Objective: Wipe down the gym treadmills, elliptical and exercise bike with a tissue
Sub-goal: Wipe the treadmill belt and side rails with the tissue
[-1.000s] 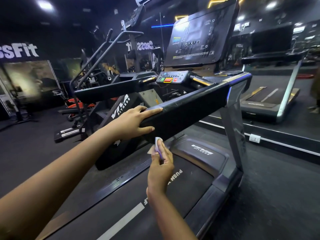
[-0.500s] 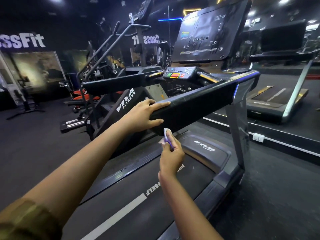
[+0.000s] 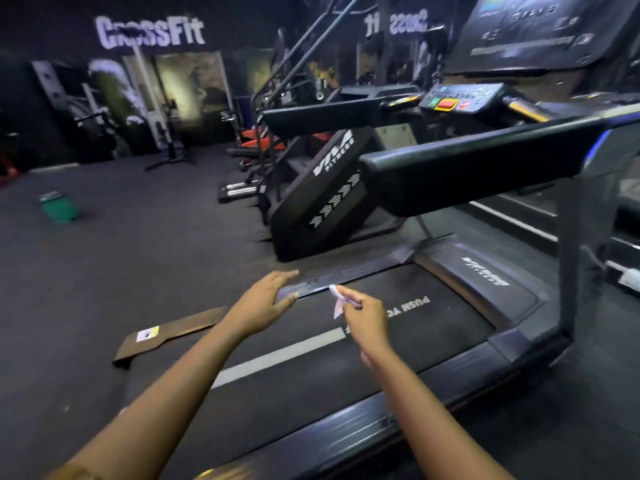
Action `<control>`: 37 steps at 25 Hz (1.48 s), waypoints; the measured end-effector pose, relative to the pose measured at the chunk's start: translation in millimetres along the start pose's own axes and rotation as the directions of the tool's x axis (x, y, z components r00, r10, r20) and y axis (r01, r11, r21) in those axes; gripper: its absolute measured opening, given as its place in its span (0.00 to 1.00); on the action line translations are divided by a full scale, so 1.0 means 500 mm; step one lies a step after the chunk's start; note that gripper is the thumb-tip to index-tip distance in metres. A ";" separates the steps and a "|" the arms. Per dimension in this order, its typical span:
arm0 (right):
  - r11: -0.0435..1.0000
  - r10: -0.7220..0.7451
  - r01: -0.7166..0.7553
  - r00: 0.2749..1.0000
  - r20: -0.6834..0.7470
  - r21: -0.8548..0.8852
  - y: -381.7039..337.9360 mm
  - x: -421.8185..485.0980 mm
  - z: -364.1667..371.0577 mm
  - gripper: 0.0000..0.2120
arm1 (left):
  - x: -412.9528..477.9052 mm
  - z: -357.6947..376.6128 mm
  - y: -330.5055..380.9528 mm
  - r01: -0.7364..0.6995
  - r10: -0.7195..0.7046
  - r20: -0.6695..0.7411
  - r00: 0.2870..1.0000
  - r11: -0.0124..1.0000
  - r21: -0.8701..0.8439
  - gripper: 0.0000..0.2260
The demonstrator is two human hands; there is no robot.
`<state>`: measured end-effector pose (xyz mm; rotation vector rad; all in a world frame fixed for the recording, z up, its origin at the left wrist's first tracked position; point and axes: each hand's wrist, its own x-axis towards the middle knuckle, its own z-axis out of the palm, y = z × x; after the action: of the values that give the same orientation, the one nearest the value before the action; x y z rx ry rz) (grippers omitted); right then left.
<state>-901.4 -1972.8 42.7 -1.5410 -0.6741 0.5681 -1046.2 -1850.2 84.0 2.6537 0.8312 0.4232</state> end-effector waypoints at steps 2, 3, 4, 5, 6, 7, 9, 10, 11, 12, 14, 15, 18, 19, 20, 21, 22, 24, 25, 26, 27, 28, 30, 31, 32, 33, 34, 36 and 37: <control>0.990 0.050 -0.034 0.992 0.118 -0.140 0.046 -0.021 0.047 0.13 | -0.074 0.040 -0.072 0.136 -0.138 0.094 0.986 0.990 0.030 0.22; 0.976 0.063 -0.025 0.983 0.173 -0.216 0.069 -0.032 0.077 0.11 | -0.112 0.056 -0.108 0.193 -0.198 0.137 0.971 0.980 0.052 0.21; 0.953 0.072 -0.001 0.972 0.224 -0.303 0.091 -0.043 0.107 0.12 | -0.147 0.069 -0.147 0.243 -0.254 0.180 0.950 0.967 0.078 0.20; 0.923 0.078 0.039 0.955 0.285 -0.382 0.110 -0.052 0.139 0.13 | -0.180 0.079 -0.186 0.288 -0.305 0.222 0.926 0.952 0.104 0.20; 0.893 0.095 0.077 0.931 0.353 -0.444 0.126 -0.057 0.174 0.13 | -0.210 0.087 -0.226 0.332 -0.353 0.256 0.900 0.935 0.123 0.20; 0.864 0.123 0.111 0.900 0.418 -0.492 0.138 -0.061 0.213 0.13 | -0.239 0.092 -0.268 0.372 -0.397 0.282 0.873 0.918 0.139 0.19; 0.802 0.182 0.160 0.853 0.490 -0.576 0.159 -0.056 0.291 0.13 | -0.288 0.093 -0.346 0.435 -0.462 0.324 0.826 0.887 0.155 0.20; 0.768 0.205 0.182 0.839 0.504 -0.614 0.166 -0.053 0.328 0.12 | -0.306 0.091 -0.380 0.454 -0.481 0.346 0.805 0.876 0.162 0.20; 0.735 0.221 0.208 0.826 0.518 -0.645 0.169 -0.051 0.373 0.12 | -0.323 0.083 -0.419 0.466 -0.498 0.362 0.788 0.867 0.177 0.20; 0.705 0.232 0.230 0.819 0.525 -0.671 0.171 -0.049 0.413 0.13 | -0.336 0.074 -0.454 0.472 -0.509 0.373 0.776 0.861 0.191 0.19; 0.675 0.243 0.239 0.822 0.516 -0.698 0.163 -0.044 0.478 0.14 | -0.347 0.050 -0.513 0.474 -0.515 0.390 0.764 0.857 0.202 0.19; 0.667 0.238 0.240 0.829 0.507 -0.706 0.159 -0.039 0.505 0.14 | -0.346 0.038 -0.536 0.478 -0.515 0.391 0.763 0.857 0.195 0.18; 0.659 0.209 0.250 0.845 0.493 -0.709 0.136 -0.009 0.563 0.14 | -0.318 0.006 -0.587 0.479 -0.503 0.371 0.781 0.863 0.161 0.18; 0.659 0.199 0.260 0.845 0.497 -0.706 0.128 0.007 0.582 0.14 | -0.302 -0.004 -0.604 0.480 -0.499 0.360 0.788 0.865 0.148 0.19; 0.657 0.189 0.271 0.844 0.501 -0.704 0.119 0.028 0.601 0.13 | -0.283 -0.013 -0.620 0.484 -0.497 0.350 0.794 0.865 0.133 0.19; 0.654 0.176 0.281 0.847 0.502 -0.703 0.109 0.052 0.616 0.12 | -0.260 -0.021 -0.637 0.488 -0.498 0.343 0.796 0.864 0.121 0.19; 0.651 0.163 0.287 0.852 0.498 -0.703 0.100 0.081 0.629 0.12 | -0.233 -0.029 -0.653 0.484 -0.493 0.342 0.800 0.867 0.118 0.19; 0.656 0.129 0.295 0.863 0.488 -0.695 0.091 0.145 0.648 0.14 | -0.169 -0.043 -0.685 0.470 -0.479 0.345 0.807 0.875 0.114 0.19; 0.648 0.119 0.297 0.870 0.478 -0.701 0.089 0.175 0.654 0.15 | -0.135 -0.048 -0.701 0.462 -0.472 0.347 0.810 0.879 0.116 0.19; 0.641 0.115 0.293 0.877 0.467 -0.709 0.088 0.205 0.657 0.15 | -0.098 -0.054 -0.713 0.448 -0.461 0.351 0.815 0.885 0.124 0.19; 0.636 0.113 0.288 0.883 0.456 -0.716 0.092 0.244 0.662 0.15 | -0.053 -0.053 -0.729 0.430 -0.450 0.358 0.818 0.892 0.141 0.19; 0.634 0.106 0.284 0.890 0.444 -0.719 0.098 0.297 0.669 0.15 | 0.009 -0.049 -0.750 0.390 -0.422 0.368 0.829 0.907 0.160 0.19; 0.638 0.102 0.275 0.896 0.432 -0.719 0.102 0.384 0.676 0.15 | 0.111 -0.049 -0.773 0.335 -0.379 0.403 0.833 0.925 0.179 0.20; 0.641 0.106 0.256 0.904 0.414 -0.723 0.100 0.444 0.681 0.15 | 0.181 -0.050 -0.786 0.308 -0.359 0.424 0.831 0.933 0.185 0.20; 0.640 0.128 0.227 0.910 0.394 -0.734 0.091 0.501 0.684 0.14 | 0.248 -0.056 -0.796 0.284 -0.342 0.452 0.824 0.939 0.194 0.20; 0.625 0.159 0.203 0.912 0.378 -0.754 0.071 0.552 0.683 0.14 | 0.314 -0.069 -0.799 0.277 -0.341 0.491 0.802 0.940 0.201 0.21; 0.608 0.196 0.181 0.909 0.367 -0.773 0.044 0.589 0.678 0.14 | 0.367 -0.084 -0.794 0.262 -0.335 0.529 0.780 0.942 0.210 0.21; 0.586 0.257 0.143 0.901 0.351 -0.797 -0.016 0.664 0.661 0.14 | 0.474 -0.129 -0.768 0.221 -0.321 0.605 0.728 0.946 0.236 0.22; 0.579 0.278 0.121 0.900 0.335 -0.806 -0.055 0.701 0.647 0.14 | 0.528 -0.153 -0.753 0.207 -0.316 0.632 0.708 0.948 0.243 0.23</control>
<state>-885.6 -1495.5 57.5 -2.3619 -1.3541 0.7285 -1053.4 -1385.1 53.7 2.4581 0.9875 -0.6677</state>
